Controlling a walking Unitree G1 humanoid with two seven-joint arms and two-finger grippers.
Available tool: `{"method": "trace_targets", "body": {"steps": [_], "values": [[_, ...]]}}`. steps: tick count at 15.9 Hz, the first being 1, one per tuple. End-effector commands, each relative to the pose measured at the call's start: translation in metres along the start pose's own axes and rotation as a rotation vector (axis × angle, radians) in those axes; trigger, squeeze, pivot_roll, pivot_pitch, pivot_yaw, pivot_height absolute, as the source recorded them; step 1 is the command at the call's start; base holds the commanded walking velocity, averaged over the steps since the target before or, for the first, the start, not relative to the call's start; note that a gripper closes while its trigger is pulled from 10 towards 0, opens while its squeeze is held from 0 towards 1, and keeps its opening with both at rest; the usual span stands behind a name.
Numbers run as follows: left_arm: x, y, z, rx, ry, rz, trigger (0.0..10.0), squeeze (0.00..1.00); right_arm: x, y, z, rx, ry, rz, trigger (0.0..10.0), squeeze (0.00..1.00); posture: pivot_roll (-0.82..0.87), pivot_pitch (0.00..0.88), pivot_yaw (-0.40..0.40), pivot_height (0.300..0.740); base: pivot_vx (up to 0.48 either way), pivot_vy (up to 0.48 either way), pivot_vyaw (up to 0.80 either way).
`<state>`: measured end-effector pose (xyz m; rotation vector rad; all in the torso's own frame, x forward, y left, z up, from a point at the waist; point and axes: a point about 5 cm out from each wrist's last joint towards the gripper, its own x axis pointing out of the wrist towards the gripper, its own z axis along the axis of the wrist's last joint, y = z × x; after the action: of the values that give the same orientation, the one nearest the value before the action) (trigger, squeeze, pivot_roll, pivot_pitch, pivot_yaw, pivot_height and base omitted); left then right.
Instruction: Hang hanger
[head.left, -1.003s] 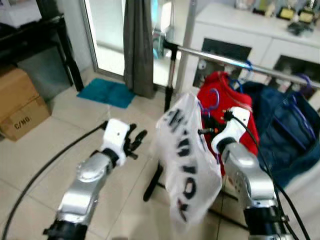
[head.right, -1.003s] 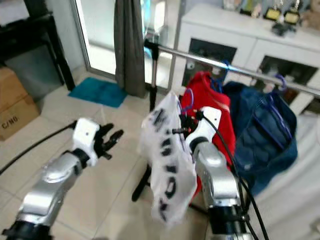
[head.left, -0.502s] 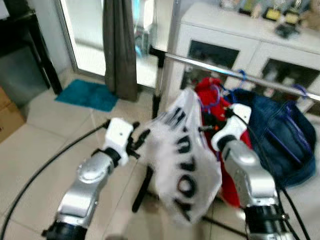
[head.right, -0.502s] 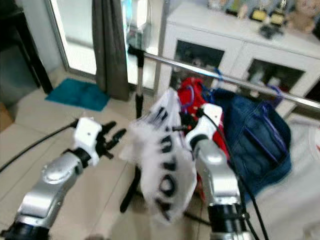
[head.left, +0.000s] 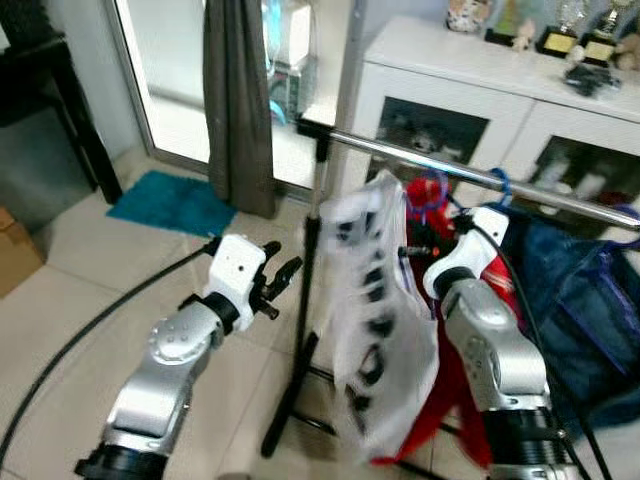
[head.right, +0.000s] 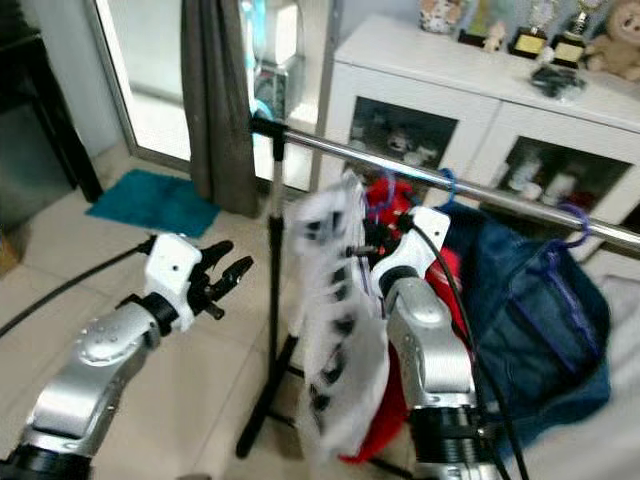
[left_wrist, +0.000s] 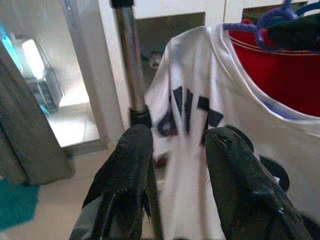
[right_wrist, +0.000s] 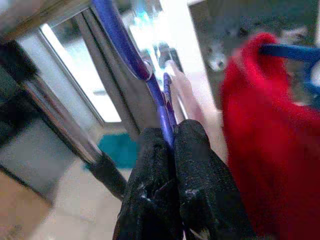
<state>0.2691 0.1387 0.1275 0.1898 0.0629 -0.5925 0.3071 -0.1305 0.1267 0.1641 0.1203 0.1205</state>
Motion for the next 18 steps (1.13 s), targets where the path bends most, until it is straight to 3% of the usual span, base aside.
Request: {"method": "trace_targets", "body": {"steps": [1,6,10,12,15,18], "values": [[-0.002,-0.001,0.001,-0.004,-0.006,-0.024,10.0,0.0,0.004,0.003,0.019,0.009,-0.091,-0.002,10.0,0.0,0.06,0.0,-0.081,0.74,0.0,0.0,0.0],[-0.001,-0.004,0.004,0.014,0.0,-0.076,10.0,0.0,0.012,0.002,0.024,0.001,-0.093,-0.019,10.0,0.0,0.06,0.0,-0.075,0.74,0.0,0.0,0.0],[0.001,-0.003,0.007,0.021,0.001,-0.104,10.0,0.0,0.026,0.003,0.024,-0.027,-0.035,-0.03,10.0,0.0,0.06,0.0,-0.071,0.74,0.0,0.0,0.0],[0.002,-0.003,0.014,0.017,-0.022,-0.147,10.0,0.0,0.049,0.004,0.032,-0.07,0.002,-0.045,10.0,0.0,0.06,0.0,-0.066,0.74,0.0,0.0,0.0],[0.002,-0.005,0.016,0.021,-0.027,-0.176,10.0,0.0,0.068,-0.006,0.039,0.008,0.039,-0.136,10.0,0.0,0.07,0.0,-0.067,0.74,0.0,0.0,0.0],[0.001,-0.007,0.016,0.025,-0.02,-0.193,10.0,0.0,0.075,-0.01,0.038,0.017,0.09,-0.156,10.0,0.0,0.07,0.0,-0.069,0.74,0.0,0.0,0.0]]}}
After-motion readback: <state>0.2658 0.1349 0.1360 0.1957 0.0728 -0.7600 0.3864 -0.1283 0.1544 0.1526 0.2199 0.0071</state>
